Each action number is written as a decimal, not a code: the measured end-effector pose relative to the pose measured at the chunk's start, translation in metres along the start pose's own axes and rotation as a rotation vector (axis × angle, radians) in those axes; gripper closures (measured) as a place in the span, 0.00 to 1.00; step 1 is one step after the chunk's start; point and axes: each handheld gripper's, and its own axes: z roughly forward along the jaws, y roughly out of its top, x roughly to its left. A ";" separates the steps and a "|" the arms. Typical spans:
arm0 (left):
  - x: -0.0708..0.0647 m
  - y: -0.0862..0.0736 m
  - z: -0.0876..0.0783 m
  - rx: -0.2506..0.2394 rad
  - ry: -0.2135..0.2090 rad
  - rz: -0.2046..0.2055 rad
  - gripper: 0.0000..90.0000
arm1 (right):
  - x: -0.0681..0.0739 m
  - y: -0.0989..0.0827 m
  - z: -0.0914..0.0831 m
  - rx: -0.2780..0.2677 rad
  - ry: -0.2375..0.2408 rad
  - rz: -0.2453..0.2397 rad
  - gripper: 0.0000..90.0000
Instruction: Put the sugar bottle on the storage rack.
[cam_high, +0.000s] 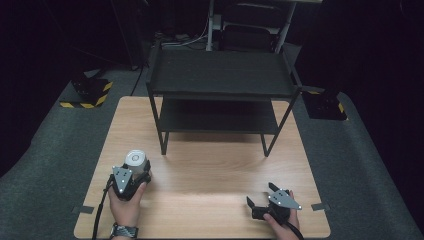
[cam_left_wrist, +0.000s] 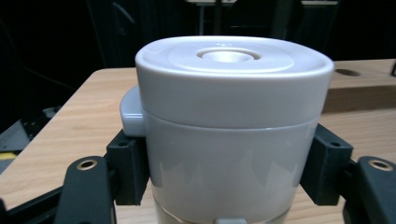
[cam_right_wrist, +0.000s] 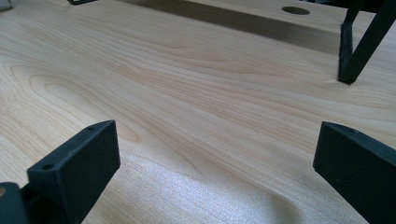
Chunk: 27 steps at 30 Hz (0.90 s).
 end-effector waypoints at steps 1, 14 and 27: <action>-0.002 0.002 0.000 -0.003 -0.008 0.001 0.34 | 0.000 0.000 0.000 0.000 0.000 0.000 0.00; -0.037 0.030 0.006 -0.025 -0.125 0.013 0.34 | -0.001 -0.001 0.000 -0.004 0.003 0.002 0.00; -0.070 0.072 0.018 -0.058 -0.179 0.031 0.34 | 0.000 -0.001 0.000 -0.006 0.001 0.001 0.00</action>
